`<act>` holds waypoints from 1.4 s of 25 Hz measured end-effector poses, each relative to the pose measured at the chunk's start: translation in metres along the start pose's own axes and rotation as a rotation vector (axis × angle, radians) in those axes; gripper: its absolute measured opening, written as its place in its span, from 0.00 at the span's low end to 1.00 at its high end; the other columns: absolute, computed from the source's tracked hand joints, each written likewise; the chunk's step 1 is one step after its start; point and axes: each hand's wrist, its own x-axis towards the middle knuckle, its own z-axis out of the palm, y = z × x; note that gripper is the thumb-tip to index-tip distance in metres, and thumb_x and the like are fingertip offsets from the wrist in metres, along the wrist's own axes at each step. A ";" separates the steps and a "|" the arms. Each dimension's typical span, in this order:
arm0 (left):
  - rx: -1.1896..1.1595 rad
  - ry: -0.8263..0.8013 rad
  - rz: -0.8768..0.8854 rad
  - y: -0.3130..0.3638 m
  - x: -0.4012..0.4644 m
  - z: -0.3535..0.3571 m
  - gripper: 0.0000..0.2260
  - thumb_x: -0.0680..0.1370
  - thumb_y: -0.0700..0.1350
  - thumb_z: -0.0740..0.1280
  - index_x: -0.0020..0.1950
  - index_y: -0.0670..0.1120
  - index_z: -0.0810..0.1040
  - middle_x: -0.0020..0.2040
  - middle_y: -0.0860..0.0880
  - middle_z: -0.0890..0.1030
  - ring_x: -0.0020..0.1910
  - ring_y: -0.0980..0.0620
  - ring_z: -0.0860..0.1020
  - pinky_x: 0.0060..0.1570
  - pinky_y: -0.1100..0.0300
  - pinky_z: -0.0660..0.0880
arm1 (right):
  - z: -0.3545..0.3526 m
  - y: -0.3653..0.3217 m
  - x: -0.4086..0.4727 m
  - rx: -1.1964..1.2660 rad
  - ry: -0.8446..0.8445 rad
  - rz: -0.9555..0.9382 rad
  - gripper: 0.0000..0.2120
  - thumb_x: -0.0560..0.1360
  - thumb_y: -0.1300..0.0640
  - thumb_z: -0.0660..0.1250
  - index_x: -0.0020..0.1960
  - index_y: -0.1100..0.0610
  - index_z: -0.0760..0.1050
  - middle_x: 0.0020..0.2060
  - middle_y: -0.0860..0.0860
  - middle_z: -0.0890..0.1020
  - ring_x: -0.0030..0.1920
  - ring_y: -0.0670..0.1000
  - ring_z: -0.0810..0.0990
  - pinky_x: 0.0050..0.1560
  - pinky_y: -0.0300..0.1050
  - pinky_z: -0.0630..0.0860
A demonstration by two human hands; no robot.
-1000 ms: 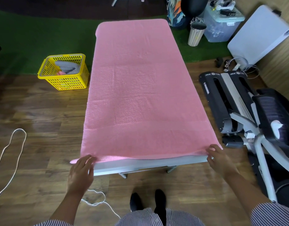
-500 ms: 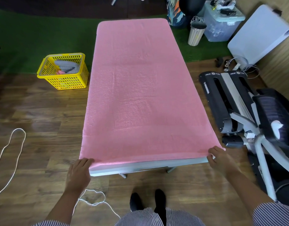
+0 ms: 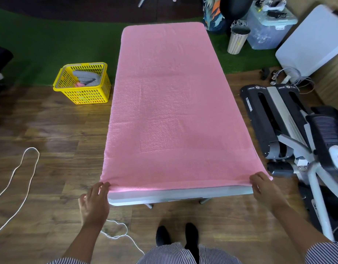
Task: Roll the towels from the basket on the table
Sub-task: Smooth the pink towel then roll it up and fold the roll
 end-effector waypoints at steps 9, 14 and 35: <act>0.086 -0.083 0.113 -0.024 0.010 0.008 0.24 0.61 0.37 0.52 0.54 0.51 0.71 0.41 0.49 0.75 0.42 0.44 0.72 0.40 0.45 0.66 | 0.000 -0.007 -0.001 -0.006 0.029 -0.036 0.18 0.60 0.81 0.66 0.43 0.63 0.78 0.41 0.55 0.79 0.29 0.58 0.76 0.25 0.43 0.68; 0.088 -0.033 0.149 -0.019 0.021 0.006 0.18 0.68 0.38 0.57 0.54 0.50 0.74 0.43 0.47 0.79 0.41 0.44 0.79 0.43 0.44 0.69 | 0.001 -0.011 0.001 0.002 0.094 -0.021 0.12 0.62 0.78 0.70 0.41 0.64 0.79 0.43 0.59 0.79 0.30 0.59 0.78 0.28 0.45 0.72; -0.061 -0.083 0.271 -0.011 0.016 0.002 0.18 0.69 0.39 0.57 0.55 0.54 0.75 0.48 0.52 0.79 0.48 0.47 0.78 0.44 0.49 0.71 | -0.004 -0.004 0.010 -0.229 0.057 -0.156 0.14 0.65 0.53 0.56 0.36 0.57 0.79 0.32 0.52 0.78 0.34 0.58 0.76 0.36 0.52 0.76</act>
